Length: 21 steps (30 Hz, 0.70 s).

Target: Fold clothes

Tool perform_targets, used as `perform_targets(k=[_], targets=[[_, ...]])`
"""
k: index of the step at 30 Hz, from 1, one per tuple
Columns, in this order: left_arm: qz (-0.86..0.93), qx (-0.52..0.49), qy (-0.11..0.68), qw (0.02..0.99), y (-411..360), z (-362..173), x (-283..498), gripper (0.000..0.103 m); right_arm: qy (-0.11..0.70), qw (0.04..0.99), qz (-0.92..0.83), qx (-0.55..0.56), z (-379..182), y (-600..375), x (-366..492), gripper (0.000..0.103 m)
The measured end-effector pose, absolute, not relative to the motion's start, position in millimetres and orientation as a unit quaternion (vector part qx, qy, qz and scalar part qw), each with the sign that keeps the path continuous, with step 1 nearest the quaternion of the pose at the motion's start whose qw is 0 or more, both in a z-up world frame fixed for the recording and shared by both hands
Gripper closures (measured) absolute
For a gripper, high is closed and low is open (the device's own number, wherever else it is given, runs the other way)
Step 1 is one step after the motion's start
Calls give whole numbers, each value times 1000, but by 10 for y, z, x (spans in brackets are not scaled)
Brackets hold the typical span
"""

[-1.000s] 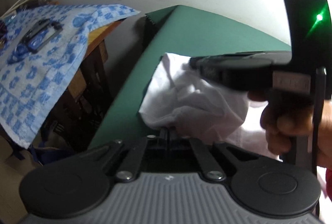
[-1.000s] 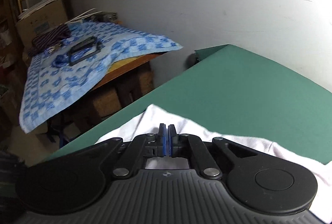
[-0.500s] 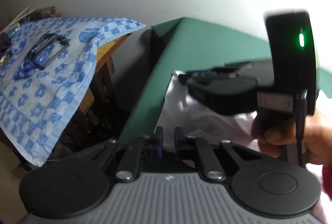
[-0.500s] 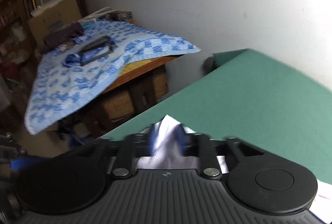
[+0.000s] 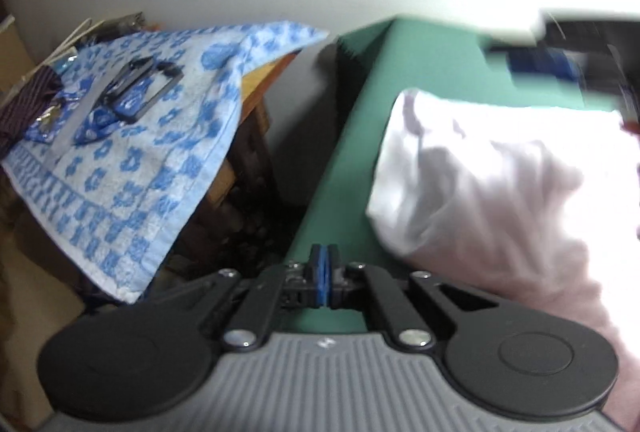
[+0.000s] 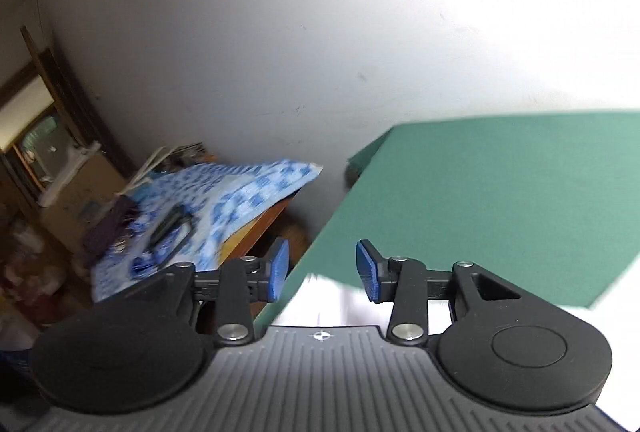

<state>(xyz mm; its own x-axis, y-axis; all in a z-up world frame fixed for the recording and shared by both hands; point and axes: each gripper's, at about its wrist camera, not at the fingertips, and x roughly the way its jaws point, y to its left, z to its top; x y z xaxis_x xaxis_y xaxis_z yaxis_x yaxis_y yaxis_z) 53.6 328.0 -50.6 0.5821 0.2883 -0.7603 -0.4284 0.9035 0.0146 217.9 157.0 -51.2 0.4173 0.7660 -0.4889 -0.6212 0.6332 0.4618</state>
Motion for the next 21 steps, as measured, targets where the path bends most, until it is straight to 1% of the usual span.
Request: perform_targets(k=[1,2,3,4,5,8,9,11,14,15,16,17,18,19,20,21], targets=[[190,-86,402,891,3244,-461,566,103,351,834,415,96,-517,1460,2081,74],[179,-85,397,896,3208,-426,610,103,359,833,412,84,-532,1368,1975,78],[169,-83,395,899,3172,-415,686,100,369,833,405,77,-549,1269,1853,86],[160,-80,394,902,3135,-403,762,98,375,833,400,81,-558,1160,1726,87],[153,-75,397,902,3106,-413,851,90,376,832,397,95,-561,1021,1585,87],[184,-31,442,877,3110,-655,1082,91,379,832,386,123,-539,542,1101,87],[196,-13,441,876,3120,-667,1045,90,376,838,379,116,-509,377,923,87],[219,19,437,872,3159,-688,958,93,370,852,359,90,-439,46,559,87],[237,32,441,865,3364,-754,665,94,378,874,300,52,-385,-499,62,86],[239,35,443,863,3435,-774,536,94,380,884,271,39,-372,-689,-117,84],[238,36,442,864,3459,-770,405,95,378,894,239,35,-372,-862,-292,74],[234,34,438,868,3454,-738,253,95,370,906,202,40,-384,-1050,-479,67],[227,32,433,872,3427,-695,88,94,356,918,170,46,-406,-1202,-649,57],[214,28,427,878,3337,-634,-101,94,338,929,141,52,-430,-1337,-811,55],[197,25,424,884,3212,-580,-282,91,329,935,119,54,-448,-1426,-918,53],[180,23,420,889,3087,-527,-463,82,322,940,100,54,-464,-1498,-1003,52]])
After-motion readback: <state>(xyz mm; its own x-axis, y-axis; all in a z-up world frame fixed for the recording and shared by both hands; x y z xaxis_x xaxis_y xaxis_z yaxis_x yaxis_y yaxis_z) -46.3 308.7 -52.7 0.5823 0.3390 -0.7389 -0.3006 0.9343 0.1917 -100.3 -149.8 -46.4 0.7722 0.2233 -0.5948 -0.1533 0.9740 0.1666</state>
